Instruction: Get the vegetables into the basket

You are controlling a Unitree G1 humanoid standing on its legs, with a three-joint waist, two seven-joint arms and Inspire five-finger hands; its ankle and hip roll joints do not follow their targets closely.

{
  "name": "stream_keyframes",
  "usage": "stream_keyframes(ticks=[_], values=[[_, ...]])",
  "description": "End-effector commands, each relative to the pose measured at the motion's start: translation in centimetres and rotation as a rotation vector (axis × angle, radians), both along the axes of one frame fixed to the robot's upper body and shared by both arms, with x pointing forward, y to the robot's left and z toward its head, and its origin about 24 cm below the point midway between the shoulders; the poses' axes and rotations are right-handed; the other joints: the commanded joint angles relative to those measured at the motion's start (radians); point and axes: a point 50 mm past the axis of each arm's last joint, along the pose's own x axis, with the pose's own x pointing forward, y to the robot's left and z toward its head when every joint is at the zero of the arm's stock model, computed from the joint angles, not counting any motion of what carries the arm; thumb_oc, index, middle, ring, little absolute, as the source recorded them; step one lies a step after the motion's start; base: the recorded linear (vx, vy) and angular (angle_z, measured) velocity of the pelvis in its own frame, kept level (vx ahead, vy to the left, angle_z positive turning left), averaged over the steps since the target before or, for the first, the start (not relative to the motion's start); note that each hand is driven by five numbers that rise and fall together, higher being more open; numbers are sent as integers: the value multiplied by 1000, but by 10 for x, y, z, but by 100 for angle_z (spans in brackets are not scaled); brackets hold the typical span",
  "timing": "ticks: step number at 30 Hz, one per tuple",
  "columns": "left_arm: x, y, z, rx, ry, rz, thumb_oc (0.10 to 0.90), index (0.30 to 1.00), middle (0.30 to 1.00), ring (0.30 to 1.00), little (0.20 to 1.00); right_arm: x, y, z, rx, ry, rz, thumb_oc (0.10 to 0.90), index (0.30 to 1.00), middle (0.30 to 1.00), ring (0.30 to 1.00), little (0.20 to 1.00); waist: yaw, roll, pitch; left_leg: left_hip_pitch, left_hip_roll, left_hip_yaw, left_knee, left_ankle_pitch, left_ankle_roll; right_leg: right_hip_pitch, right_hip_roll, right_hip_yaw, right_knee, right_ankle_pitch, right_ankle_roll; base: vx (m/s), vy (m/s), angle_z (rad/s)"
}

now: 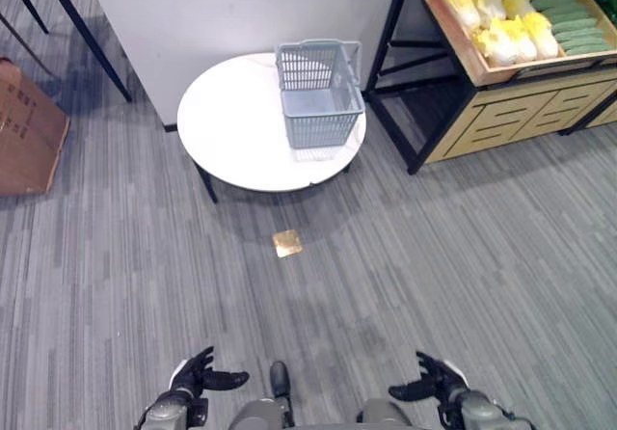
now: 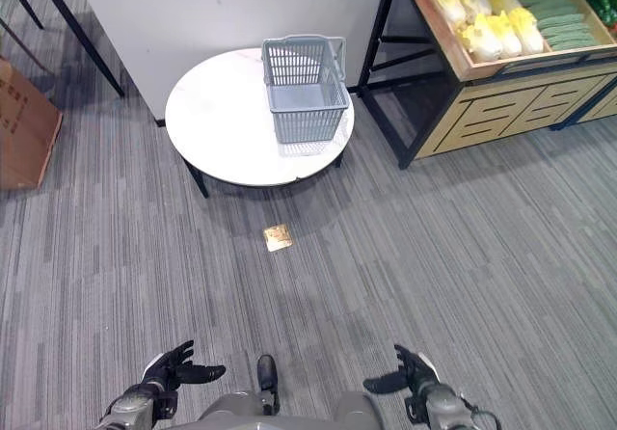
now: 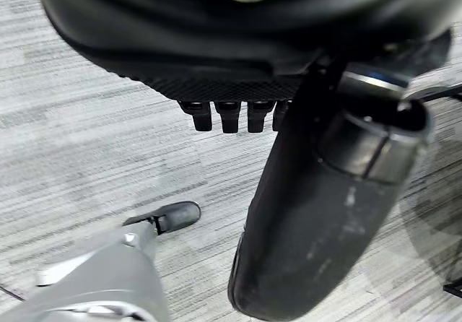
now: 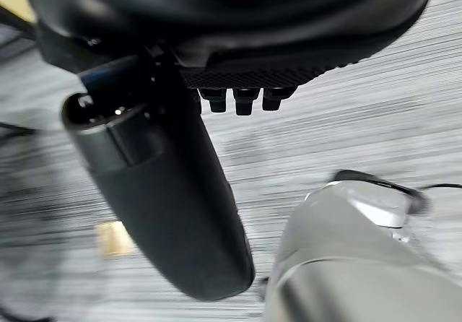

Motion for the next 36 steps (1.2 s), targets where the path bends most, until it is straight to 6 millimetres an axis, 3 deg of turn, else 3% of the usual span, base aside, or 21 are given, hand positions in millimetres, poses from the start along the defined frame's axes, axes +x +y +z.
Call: stream_keyframes(ticks=[1, 3, 5, 7, 9, 12, 15, 18, 22, 24, 25, 26, 28, 29, 30, 32, 34, 36], values=[[10, 7, 6, -3, -68, 67, 900, 1000, 1000, 1000, 1000, 18, -21, 14, -54, -75, -15, 900, 1000, 1000, 1000, 1000, -27, -8, 65, -7, 65, -43, 80, -30, -119, 18, 3, -73, -367, 243, 4, 241, -73, 15], [10, 6, 5, -2, -63, 69, 900, 1000, 1000, 1000, 1000, 23, -20, 16, -58, -85, -11, 900, 1000, 1000, 1000, 1000, -43, -12, 79, 30, 64, -47, 86, -57, -134, -34, -20, -106, -479, 277, 22, 280, -100, 22], [9, 4, 4, -5, -57, 70, 900, 1000, 1000, 1000, 1000, 22, -21, 16, -57, -82, -16, 900, 1000, 1000, 1000, 1000, -54, -7, 86, 53, 65, -58, 90, -72, -141, -39, -20, -103, -511, 293, 31, 301, -93, 20], [1, 3, 1, -12, -37, 86, 900, 1000, 1000, 1000, 1000, 11, -22, 12, -53, -54, -30, 900, 1000, 1000, 1000, 1000, -80, -1, 85, 108, 58, -98, 106, -109, -155, -67, -15, -34, -549, 325, 43, 480, -171, 46], [-6, 0, -1, -23, -19, 87, 900, 1000, 1000, 1000, 1000, 4, -25, 10, -53, -34, -37, 900, 1000, 1000, 1000, 1000, -87, 9, 75, 138, 65, -128, 116, -124, -165, -55, -5, -18, -527, 319, 35, 348, -215, 78], [-8, -5, -4, -35, -10, 103, 900, 1000, 1000, 1000, 1000, 5, -30, 13, -68, -39, -22, 900, 1000, 1000, 1000, 1000, -97, 45, 53, 145, 117, -168, 140, -75, -205, -55, 28, -52, -464, 274, -6, 268, -301, 81], [-3, -11, -4, -54, -26, 106, 900, 1000, 1000, 1000, 1000, 9, -34, 16, -81, -53, 1, 900, 1000, 1000, 1000, 1000, -96, 61, 56, 109, 139, -190, 202, 4, -240, -45, 46, -83, -449, 241, -34, 156, -258, 30], [6, -17, -3, -68, -53, 91, 900, 1000, 1000, 1000, 1000, 12, -38, 20, -97, -69, 9, 900, 1000, 1000, 1000, 1000, -93, 52, 72, 40, 158, -180, 346, 81, -267, -3, 55, -111, -466, 215, -66, 137, -240, 17], [7, -23, -4, -86, -54, 85, 900, 1000, 1000, 1000, 1000, 4, -44, 18, -109, -47, -21, 900, 1000, 1000, 1000, 1000, -85, 48, 83, -1, 169, -151, 367, 115, -259, 56, 65, -130, -483, 183, -82, 166, -161, 20], [8, -28, -5, -90, -53, 71, 900, 1000, 1000, 1000, 1000, -2, -45, 16, -113, -23, -29, 900, 1000, 1000, 1000, 1000, -78, 42, 82, -47, 150, -144, 326, 87, -243, 82, 63, -133, -488, 167, -79, 207, -90, 21], [6, -31, -6, -94, -50, 67, 900, 1000, 1000, 1000, 1000, -10, -45, 13, -119, 11, -30, 900, 1000, 1000, 1000, 1000, -68, 40, 74, -93, 137, -128, 246, 56, -226, 104, 64, -132, -492, 151, -73, 311, -56, 22], [5, -32, -6, -91, -48, 73, 900, 1000, 1000, 1000, 1000, -15, -45, 11, -124, 29, -26, 900, 1000, 1000, 1000, 1000, -59, 42, 72, -113, 134, -117, 190, 60, -225, 122, 64, -130, -495, 139, -71, 334, -3, 21], [3, -33, -7, -94, -48, 84, 900, 1000, 1000, 1000, 1000, -20, -44, 8, -130, 50, -20, 900, 1000, 1000, 1000, 1000, -47, 46, 70, -144, 139, -118, 145, 94, -226, 143, 67, -127, -500, 131, -70, 243, 44, 9], [0, -34, -8, -96, -42, 95, 900, 1000, 1000, 1000, 1000, -25, -41, 5, -132, 72, -13, 900, 1000, 1000, 1000, 1000, -27, 53, 68, -180, 154, -122, 66, 168, -238, 184, 80, -114, -513, 118, -68, 309, 79, -6], [-2, -36, -9, -97, -37, 97, 900, 1000, 1000, 1000, 1000, -29, -41, 4, -137, 86, -13, 900, 1000, 1000, 1000, 1000, -17, 57, 65, -212, 168, -120, 32, 199, -251, 210, 82, -105, -525, 113, -65, 423, 123, -13], [-5, -36, -10, -96, -27, 101, 900, 1000, 1000, 1000, 1000, -31, -40, 3, -134, 92, -13, 900, 1000, 1000, 1000, 1000, -13, 54, 64, -224, 180, -108, 13, 208, -258, 236, 78, -95, -533, 106, -61, 309, 117, -26], [-16, -35, -13, -90, 4, 110, 900, 1000, 1000, 1000, 1000, -38, -37, -1, -135, 117, -1, 900, 1000, 1000, 1000, 1000, 4, 55, 45, -237, 222, -94, 4, 238, -277, 302, 79, -56, -545, 82, -50, 481, 219, -46], [-22, -34, -15, -92, 26, 110, 900, 1000, 1000, 1000, 1000, -44, -33, -3, -120, 136, -2, 900, 1000, 1000, 1000, 1000, 10, 51, 25, -205, 231, -58, 11, 239, -268, 352, 62, -39, -552, 63, -37, 426, 285, -71]])
